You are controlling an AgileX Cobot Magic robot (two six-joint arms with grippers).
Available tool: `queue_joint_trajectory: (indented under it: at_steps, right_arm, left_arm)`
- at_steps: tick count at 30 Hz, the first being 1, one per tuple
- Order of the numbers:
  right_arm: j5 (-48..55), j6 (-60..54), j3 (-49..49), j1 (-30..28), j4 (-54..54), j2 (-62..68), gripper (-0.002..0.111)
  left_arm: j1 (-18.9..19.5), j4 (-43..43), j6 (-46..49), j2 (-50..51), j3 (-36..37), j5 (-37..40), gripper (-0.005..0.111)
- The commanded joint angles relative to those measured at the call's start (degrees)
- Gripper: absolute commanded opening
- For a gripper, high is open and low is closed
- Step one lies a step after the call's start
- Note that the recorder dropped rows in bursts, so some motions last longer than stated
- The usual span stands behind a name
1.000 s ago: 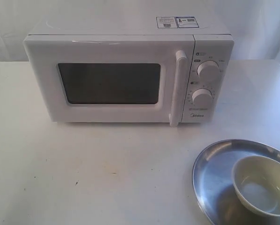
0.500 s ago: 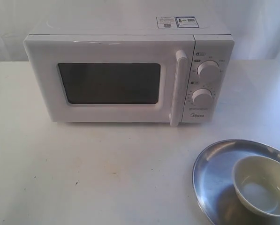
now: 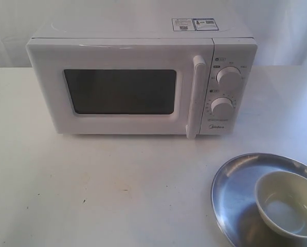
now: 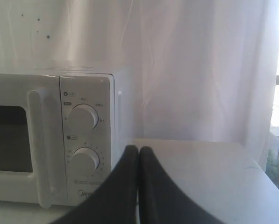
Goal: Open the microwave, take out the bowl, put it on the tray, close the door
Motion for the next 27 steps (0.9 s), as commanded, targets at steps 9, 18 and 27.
queue_joint_trajectory:
  at_steps: [9,18,27]
  right_arm:
    - [3.45,3.29,0.17,-0.40,0.68,-0.36,0.000]
    - [1.53,-24.49,0.31,-0.40,22.53,-0.36,0.000]
    - [3.42,-14.76,0.31,-0.40,13.37,-0.36,0.000]
  left_arm:
    - [-0.12,-0.35,0.00,-0.12,-0.16,0.16,0.000]
    - [-0.12,-0.35,0.00,-0.12,-0.16,0.16,0.000]
    - [-0.12,-0.35,0.00,-0.12,-0.16,0.16,0.000]
